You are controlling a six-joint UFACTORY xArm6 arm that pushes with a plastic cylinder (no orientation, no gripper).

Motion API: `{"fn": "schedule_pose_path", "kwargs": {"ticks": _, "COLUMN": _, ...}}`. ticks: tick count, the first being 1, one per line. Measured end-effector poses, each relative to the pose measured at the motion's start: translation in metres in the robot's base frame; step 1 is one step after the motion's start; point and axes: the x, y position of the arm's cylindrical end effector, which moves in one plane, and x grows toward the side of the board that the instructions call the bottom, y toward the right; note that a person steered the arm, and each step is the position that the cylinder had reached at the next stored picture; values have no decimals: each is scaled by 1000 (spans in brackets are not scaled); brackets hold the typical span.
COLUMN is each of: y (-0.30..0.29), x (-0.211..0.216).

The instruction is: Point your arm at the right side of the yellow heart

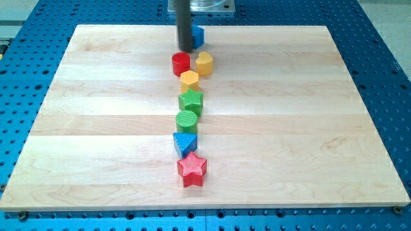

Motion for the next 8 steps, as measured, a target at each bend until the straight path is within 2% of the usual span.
{"fn": "schedule_pose_path", "kwargs": {"ticks": 4, "y": 36, "x": 14}}
{"fn": "schedule_pose_path", "kwargs": {"ticks": 8, "y": 36, "x": 16}}
